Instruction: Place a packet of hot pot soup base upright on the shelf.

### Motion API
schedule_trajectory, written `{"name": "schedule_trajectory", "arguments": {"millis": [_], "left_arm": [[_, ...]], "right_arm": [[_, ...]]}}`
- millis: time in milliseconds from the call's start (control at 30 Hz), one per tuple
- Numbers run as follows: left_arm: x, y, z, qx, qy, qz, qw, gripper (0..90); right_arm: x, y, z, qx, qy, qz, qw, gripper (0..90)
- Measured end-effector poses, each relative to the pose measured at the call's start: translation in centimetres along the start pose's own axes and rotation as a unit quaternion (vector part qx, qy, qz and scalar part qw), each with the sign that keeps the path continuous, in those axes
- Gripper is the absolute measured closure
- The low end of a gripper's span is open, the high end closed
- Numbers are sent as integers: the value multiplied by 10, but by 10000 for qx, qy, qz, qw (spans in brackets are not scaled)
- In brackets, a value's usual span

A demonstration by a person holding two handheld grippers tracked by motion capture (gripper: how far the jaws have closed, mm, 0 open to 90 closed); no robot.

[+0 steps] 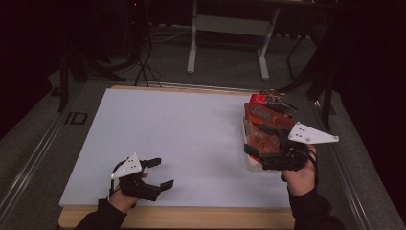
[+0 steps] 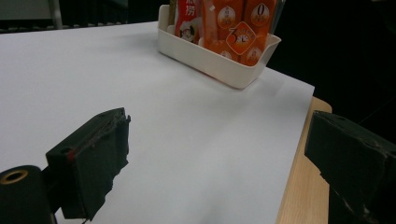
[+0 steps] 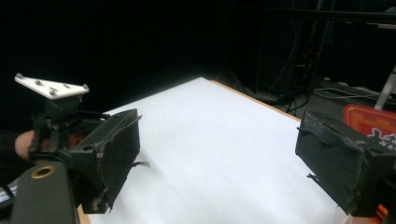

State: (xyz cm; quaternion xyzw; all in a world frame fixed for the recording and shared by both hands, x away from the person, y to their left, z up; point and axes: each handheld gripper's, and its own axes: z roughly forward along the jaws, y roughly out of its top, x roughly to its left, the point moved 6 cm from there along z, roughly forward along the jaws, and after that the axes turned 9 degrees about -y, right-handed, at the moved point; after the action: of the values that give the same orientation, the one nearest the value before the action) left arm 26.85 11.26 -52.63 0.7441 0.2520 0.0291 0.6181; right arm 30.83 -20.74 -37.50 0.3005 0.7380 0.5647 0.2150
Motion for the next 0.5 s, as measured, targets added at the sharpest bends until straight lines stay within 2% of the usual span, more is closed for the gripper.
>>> {"name": "schedule_trajectory", "arguments": {"millis": [33,200,467,500], "left_arm": [[0,0,0,-2,1,0,10000,66],[-1,1,0,-30,-55,16,10000,66],[-2,0,1,6,-67,21,10000,66],[-2,0,1,3,-71,23,10000,66]], "right_arm": [[3,-5,4,34,72,33,10000,136],[8,-15,10,65,138,29,9999,154],[13,-41,21,367,214,25,9991,150],[13,-44,22,414,169,7,9990,151]]}}
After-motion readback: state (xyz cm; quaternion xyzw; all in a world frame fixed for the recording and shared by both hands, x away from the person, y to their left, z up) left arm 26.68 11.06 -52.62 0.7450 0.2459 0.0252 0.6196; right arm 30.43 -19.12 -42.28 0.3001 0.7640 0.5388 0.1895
